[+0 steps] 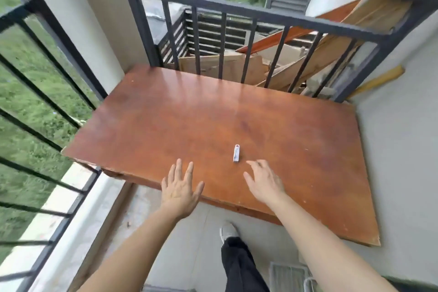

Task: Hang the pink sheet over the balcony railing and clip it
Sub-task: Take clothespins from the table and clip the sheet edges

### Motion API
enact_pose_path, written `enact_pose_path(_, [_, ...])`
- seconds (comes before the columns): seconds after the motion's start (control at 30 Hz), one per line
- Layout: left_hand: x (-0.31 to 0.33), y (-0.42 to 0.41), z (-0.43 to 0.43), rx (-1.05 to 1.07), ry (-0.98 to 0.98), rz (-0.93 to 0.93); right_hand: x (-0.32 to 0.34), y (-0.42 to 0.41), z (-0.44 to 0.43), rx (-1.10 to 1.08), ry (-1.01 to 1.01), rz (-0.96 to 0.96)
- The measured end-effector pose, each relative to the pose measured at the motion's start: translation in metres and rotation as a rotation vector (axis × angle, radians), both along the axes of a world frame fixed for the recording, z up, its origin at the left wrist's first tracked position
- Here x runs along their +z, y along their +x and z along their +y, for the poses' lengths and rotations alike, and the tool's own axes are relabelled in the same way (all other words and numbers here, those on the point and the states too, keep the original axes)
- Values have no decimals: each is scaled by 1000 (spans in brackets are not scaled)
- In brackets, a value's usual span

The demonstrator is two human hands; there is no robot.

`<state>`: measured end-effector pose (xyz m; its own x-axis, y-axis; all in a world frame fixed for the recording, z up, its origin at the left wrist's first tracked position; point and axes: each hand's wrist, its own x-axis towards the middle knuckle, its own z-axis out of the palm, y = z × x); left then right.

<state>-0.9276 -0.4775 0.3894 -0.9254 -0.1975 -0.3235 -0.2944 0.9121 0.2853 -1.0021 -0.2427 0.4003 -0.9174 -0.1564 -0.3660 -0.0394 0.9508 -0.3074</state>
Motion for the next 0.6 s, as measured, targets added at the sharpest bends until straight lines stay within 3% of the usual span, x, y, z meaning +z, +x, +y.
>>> enact_pose_path(0.3, [-114, -51, 18, 197, 160, -469, -108, -144, -32, 142, 6, -263])
enact_pose_path(0.6, [-81, -28, -3, 508, 223, -401, -101, -165, -97, 420, -113, -286])
